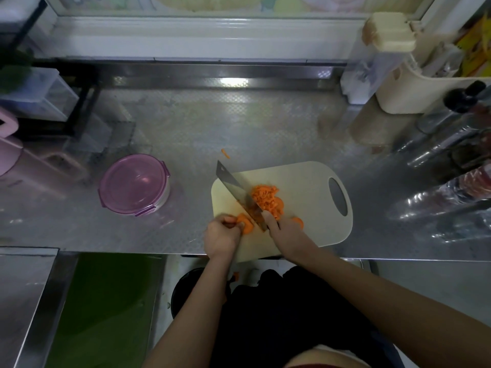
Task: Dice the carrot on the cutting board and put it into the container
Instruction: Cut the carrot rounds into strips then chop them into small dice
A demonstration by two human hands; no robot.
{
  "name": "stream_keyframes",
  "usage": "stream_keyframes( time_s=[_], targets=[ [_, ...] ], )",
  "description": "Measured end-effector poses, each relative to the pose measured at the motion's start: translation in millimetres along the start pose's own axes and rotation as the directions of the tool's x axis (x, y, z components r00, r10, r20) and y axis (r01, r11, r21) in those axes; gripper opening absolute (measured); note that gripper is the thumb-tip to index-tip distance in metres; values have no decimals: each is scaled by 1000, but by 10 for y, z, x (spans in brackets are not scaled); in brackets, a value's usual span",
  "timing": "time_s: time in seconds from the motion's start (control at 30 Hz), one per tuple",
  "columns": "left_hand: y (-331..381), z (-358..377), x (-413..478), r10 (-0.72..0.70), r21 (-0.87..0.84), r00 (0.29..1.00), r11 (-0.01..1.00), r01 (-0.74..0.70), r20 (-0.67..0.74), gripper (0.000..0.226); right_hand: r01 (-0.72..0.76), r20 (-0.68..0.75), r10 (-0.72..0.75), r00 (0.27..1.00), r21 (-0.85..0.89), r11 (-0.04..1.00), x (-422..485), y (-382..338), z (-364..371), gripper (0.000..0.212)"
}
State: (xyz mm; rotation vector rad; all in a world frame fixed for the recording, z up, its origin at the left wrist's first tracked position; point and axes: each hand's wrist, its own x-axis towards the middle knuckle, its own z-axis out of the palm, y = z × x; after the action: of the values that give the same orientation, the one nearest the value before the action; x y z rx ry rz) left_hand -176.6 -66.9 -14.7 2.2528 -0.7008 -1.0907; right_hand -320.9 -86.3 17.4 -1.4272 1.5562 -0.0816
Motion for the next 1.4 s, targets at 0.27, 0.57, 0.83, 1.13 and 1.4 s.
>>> stream_keyframes(
  time_s=[0.27,0.57,0.83,1.13,1.4],
  targets=[
    [-21,13,6,20,-15,1000,1000,-21,-7,14,106,43,-104,994,-40,994,-108,81,23,48],
    [-27,18,14,9,-13,1000,1000,-9,-18,16,208,-47,-216,975,-136,969,-204,61,84,57],
    [-37,26,59,7,17,1000,1000,-6,-23,18,168,-60,-189,980,-261,951,-134,13,161,63],
    [-16,20,28,-8,43,999,999,9,-39,9,197,-70,-216,974,-209,958,3,-68,257,64],
    [23,6,-21,-11,26,1000,1000,11,-11,19,120,-11,-121,993,-54,991,76,-51,119,60]
  ],
)
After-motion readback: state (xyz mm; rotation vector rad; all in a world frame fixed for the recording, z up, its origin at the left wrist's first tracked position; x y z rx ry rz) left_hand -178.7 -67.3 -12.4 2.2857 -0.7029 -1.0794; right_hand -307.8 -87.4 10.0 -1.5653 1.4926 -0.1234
